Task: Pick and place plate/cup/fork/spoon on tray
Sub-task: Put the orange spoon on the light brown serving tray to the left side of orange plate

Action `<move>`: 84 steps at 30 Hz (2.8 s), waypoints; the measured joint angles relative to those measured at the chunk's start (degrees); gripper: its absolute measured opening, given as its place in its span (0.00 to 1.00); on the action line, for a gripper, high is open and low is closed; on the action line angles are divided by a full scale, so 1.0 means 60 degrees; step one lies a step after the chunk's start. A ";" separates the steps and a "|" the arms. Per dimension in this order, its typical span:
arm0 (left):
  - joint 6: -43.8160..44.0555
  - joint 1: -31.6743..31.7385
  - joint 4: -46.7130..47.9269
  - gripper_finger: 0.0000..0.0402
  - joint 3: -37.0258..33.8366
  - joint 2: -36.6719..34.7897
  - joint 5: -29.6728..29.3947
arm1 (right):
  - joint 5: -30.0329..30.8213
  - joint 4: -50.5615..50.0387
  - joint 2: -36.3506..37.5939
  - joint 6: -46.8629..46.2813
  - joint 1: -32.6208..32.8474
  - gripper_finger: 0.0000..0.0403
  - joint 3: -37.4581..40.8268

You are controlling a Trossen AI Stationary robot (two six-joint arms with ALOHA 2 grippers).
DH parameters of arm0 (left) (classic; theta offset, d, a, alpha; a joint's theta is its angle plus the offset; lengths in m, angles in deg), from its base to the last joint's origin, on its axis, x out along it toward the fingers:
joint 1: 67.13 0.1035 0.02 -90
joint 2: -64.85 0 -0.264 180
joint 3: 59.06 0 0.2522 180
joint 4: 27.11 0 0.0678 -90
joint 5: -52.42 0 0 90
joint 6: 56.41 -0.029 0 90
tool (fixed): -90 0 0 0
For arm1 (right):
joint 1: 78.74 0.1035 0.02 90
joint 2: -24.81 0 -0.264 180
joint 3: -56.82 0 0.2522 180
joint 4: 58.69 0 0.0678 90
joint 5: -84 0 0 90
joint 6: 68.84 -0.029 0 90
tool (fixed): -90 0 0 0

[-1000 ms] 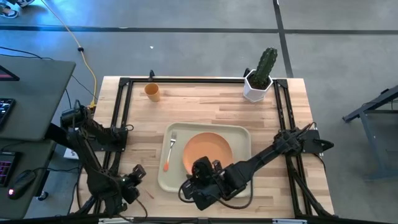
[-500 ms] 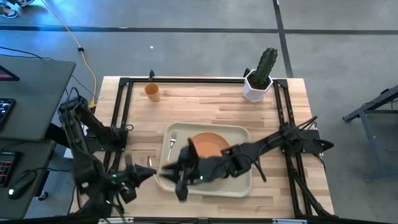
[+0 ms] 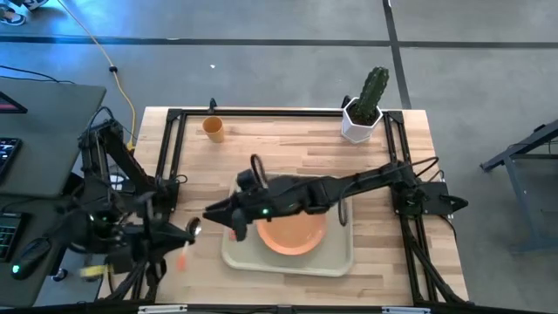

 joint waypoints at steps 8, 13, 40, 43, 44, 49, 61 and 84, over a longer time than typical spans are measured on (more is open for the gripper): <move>-0.2024 -0.0086 -0.1291 0.01 -0.0008 -0.0070 0.0105 | -0.0785 0.5388 -0.0004 -0.1075 -0.0200 0.29 0.2297; -0.2314 0.0051 -0.1505 0.01 -0.0017 -0.0098 0.0170 | -0.0804 0.7550 -0.0003 -0.1541 -0.0349 0.29 0.3406; -0.1240 0.2199 -0.0546 0.03 -0.0017 -0.0082 0.1689 | -0.2945 0.8262 0.0007 -0.2123 -0.0799 0.26 0.3516; -0.1144 0.2240 -0.0534 0.03 -0.0017 -0.0082 0.1681 | -0.2943 0.8251 0.0007 -0.2155 -0.0824 0.18 0.3516; -0.1152 0.2240 -0.0529 0.03 -0.0012 -0.0082 0.1646 | -0.2918 0.8254 0.0007 -0.2180 -0.0828 0.14 0.3516; -0.0435 0.2205 -0.0509 0.05 -0.0010 -0.0082 0.1443 | -0.2821 0.8295 0.0007 -0.2280 -0.0879 0.03 0.3516; 0.3662 0.0689 -0.0560 0.34 -0.0050 -0.0034 -0.3439 | -0.2490 0.5342 0.0396 -0.0554 -0.1270 0.00 0.3436; 0.8241 0.0205 0.0324 0.35 -0.0385 -0.0086 -0.3772 | 0.0680 -0.5253 0.3026 0.2659 -0.1256 0.00 0.3501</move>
